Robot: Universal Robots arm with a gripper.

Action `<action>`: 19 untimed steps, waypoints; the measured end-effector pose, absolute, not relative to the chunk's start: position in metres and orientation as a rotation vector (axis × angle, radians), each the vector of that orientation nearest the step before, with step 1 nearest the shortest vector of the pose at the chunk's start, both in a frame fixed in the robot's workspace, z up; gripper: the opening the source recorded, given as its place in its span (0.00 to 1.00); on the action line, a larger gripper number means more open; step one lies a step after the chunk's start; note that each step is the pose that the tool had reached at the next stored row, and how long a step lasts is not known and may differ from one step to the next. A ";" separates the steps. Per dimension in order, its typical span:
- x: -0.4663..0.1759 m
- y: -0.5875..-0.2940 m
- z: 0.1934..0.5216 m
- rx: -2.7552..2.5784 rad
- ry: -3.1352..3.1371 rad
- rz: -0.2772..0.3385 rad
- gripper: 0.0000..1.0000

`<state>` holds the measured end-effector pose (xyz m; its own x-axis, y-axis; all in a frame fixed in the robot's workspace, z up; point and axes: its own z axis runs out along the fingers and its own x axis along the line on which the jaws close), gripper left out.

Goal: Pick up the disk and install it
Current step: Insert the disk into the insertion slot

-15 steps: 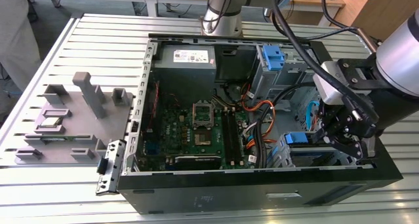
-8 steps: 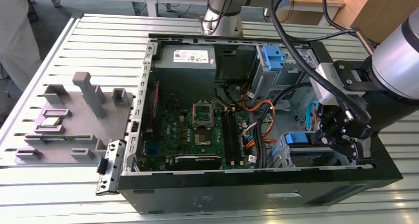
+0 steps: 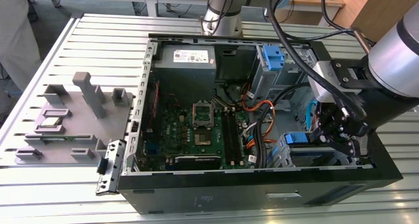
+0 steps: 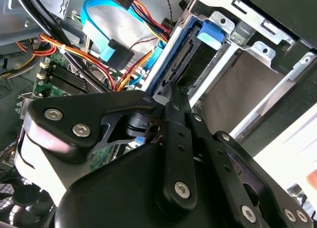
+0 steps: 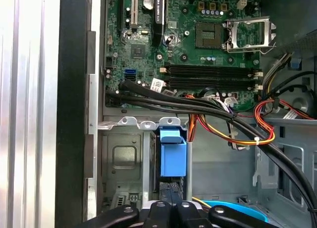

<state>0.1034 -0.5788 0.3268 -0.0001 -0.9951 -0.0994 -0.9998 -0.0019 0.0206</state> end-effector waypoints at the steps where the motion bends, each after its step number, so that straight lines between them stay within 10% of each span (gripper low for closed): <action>1: 0.103 -0.579 0.326 -2.180 2.180 0.131 0.11; 19: 0.103 -0.578 0.323 -2.179 2.181 0.130 0.11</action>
<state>0.1034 -0.5785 0.3229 -0.0022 -0.9951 -0.0989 -0.9998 0.0002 0.0202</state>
